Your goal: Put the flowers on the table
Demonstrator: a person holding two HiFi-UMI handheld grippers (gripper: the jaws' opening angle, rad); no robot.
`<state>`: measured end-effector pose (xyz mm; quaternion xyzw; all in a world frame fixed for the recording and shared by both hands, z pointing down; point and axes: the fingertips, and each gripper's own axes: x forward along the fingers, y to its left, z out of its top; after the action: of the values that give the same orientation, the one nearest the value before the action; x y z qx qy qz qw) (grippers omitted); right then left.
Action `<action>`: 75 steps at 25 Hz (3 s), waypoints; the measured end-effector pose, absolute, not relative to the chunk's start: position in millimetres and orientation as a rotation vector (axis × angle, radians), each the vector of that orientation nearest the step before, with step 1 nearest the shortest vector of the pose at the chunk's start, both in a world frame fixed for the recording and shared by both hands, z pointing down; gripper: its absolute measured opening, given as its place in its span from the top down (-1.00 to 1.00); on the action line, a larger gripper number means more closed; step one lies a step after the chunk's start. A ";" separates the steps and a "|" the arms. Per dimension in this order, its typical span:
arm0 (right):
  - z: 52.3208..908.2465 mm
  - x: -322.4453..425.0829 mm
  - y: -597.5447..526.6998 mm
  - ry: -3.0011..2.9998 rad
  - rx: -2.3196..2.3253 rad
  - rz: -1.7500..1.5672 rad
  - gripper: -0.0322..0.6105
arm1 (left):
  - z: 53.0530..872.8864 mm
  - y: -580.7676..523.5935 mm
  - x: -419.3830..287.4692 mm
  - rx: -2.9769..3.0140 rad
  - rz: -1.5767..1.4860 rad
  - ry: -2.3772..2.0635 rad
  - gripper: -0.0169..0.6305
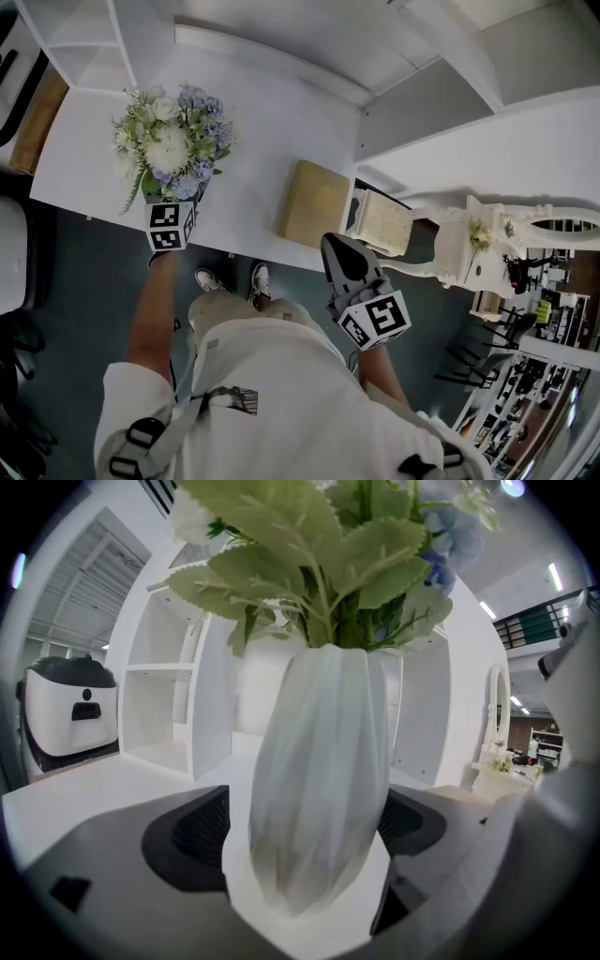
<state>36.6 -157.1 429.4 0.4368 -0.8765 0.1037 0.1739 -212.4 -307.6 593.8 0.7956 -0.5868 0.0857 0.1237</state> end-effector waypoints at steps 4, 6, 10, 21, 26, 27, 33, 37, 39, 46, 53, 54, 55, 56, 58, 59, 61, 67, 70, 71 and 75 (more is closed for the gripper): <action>429.1 40.3 -154.4 -2.515 1.219 0.292 0.87 | 598.9 -296.6 -212.3 2.288 0.288 -1.735 -0.49; 428.0 43.8 -153.8 -2.538 1.208 0.289 0.87 | 597.7 -292.2 -212.9 2.272 0.307 -1.761 -0.49; 426.6 53.8 -152.8 -2.586 1.182 0.295 0.87 | 589.7 -280.5 -215.6 2.217 0.320 -1.838 -0.49; 419.0 68.8 -158.4 -2.758 1.001 0.294 0.87 | 579.3 -216.0 -213.4 2.034 0.371 -1.980 -0.49; 417.6 79.2 -158.8 -2.814 0.923 0.288 0.87 | 574.4 -186.8 -210.3 1.943 0.342 -2.056 -0.48; 417.8 81.9 -158.9 -2.821 0.910 0.288 0.87 | 573.6 -181.9 -209.0 1.927 0.337 -2.069 -0.48; 421.6 99.4 -167.2 -2.871 0.890 0.311 0.87 | 571.8 -160.0 -198.7 1.843 0.306 -2.110 -0.48; 417.9 100.4 -172.4 -2.909 0.881 0.314 0.87 | 567.4 -144.3 -201.1 1.786 0.312 -2.142 -0.47; 418.7 97.3 -175.4 -2.923 0.854 0.314 0.87 | 561.1 -139.1 -203.8 1.771 0.307 -2.165 -0.41; 423.5 70.0 -175.4 -2.970 0.710 0.311 0.87 | 541.2 -117.3 -211.8 1.741 0.312 -2.210 -0.21; 422.3 48.2 -169.2 -3.006 0.607 0.419 0.87 | 515.2 -83.0 -229.9 1.644 0.294 -2.330 0.28; 420.8 45.7 -168.0 -3.012 0.595 0.434 0.87 | 510.8 -78.6 -231.8 1.638 0.286 -2.341 0.35; 419.1 43.0 -166.6 -3.017 0.582 0.441 0.87 | 506.1 -74.1 -233.7 1.633 0.280 -2.352 0.47; 417.1 39.9 -165.4 -3.022 0.570 0.442 0.87 | 501.5 -70.0 -235.7 1.630 0.275 -2.361 0.55; 412.1 33.4 -164.2 -3.033 0.549 0.436 0.87 | 492.9 -63.2 -240.6 1.621 0.270 -2.378 0.67; 409.4 30.9 -163.9 -3.037 0.540 0.435 0.87 | 488.5 -60.3 -242.8 1.615 0.264 -2.389 0.73; 404.1 28.8 -163.6 -3.043 0.525 0.434 0.87 | 477.7 -55.7 -244.9 1.609 0.242 -2.417 0.82; 389.1 25.5 -163.7 -3.073 0.438 0.448 0.87 | 419.4 -42.0 -249.8 1.648 0.159 -2.536 0.91; 380.4 25.4 -168.4 -3.080 0.455 0.418 0.87 | 391.7 -33.6 -253.9 1.652 0.116 -2.593 0.91; 378.3 26.1 -170.8 -3.082 0.463 0.405 0.87 | 384.0 -31.2 -254.8 1.653 0.101 -2.609 0.91; 370.1 33.1 -183.9 -3.094 0.510 0.359 0.87 | 361.5 -24.6 -254.9 1.668 0.064 -2.652 0.91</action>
<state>33.1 -183.9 370.1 0.1614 -0.9803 0.1137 -0.0074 -254.9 -24.6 361.5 0.5324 -0.8463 0.0204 0.0038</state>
